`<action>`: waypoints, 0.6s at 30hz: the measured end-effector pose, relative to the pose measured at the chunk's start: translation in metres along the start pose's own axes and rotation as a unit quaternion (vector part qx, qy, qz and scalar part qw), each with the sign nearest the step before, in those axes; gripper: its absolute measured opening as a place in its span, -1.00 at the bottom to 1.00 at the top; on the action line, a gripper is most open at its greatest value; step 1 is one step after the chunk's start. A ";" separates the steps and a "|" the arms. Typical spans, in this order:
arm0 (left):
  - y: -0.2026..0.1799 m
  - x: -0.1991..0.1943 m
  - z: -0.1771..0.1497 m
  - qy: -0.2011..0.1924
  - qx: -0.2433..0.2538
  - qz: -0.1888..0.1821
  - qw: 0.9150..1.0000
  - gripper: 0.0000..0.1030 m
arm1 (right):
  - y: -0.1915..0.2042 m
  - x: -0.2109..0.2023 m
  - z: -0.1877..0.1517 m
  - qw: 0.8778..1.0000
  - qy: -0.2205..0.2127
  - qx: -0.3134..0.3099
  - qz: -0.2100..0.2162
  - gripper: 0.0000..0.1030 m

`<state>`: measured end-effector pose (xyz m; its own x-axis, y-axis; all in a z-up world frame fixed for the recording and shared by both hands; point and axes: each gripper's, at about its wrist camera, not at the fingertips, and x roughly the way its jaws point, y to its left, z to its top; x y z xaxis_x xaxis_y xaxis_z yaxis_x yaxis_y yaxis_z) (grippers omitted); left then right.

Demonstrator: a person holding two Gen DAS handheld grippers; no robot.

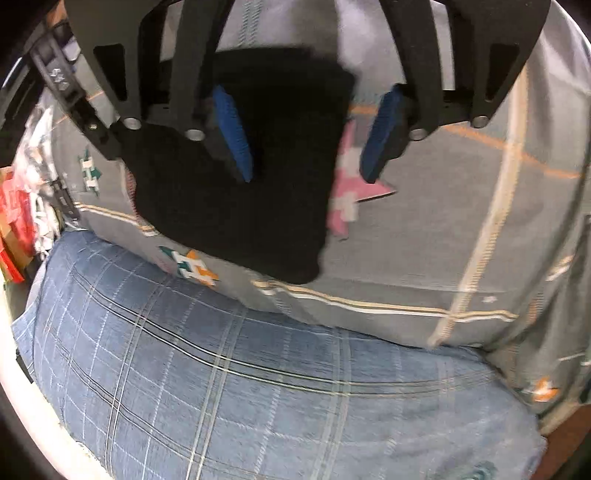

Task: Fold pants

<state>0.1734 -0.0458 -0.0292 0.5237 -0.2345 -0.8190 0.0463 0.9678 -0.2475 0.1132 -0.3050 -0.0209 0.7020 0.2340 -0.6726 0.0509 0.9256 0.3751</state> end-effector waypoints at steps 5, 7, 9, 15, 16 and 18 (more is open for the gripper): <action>0.017 -0.020 -0.032 -0.020 -0.025 -0.001 0.999 0.48 | 0.004 -0.026 -0.024 1.000 -0.017 0.016 -0.007 0.70; 0.021 -0.022 -0.041 -0.036 -0.029 0.001 0.999 0.49 | 0.008 -0.031 -0.034 0.999 -0.031 0.012 -0.043 0.78; 0.021 -0.028 -0.055 -0.064 -0.023 0.018 0.997 0.49 | 0.013 -0.036 -0.047 0.997 -0.045 -0.003 -0.066 0.78; 0.016 -0.043 -0.068 -0.133 -0.011 0.053 0.990 0.49 | 0.023 -0.050 -0.064 0.989 -0.080 -0.056 -0.108 0.78; 0.016 -0.044 -0.069 -0.149 -0.017 0.060 0.987 0.49 | 0.025 -0.053 -0.060 0.988 -0.082 -0.066 -0.112 0.78; 0.016 -0.048 -0.074 -0.180 -0.032 0.069 0.981 0.49 | 0.029 -0.061 -0.058 0.982 -0.100 -0.092 -0.133 0.79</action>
<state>0.0860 -0.0254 -0.0320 0.7879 -0.0435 -0.6142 -0.0928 0.9777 -0.1883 0.0310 -0.2757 -0.0059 0.8071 -0.0699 -0.5862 0.1360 0.9883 0.0695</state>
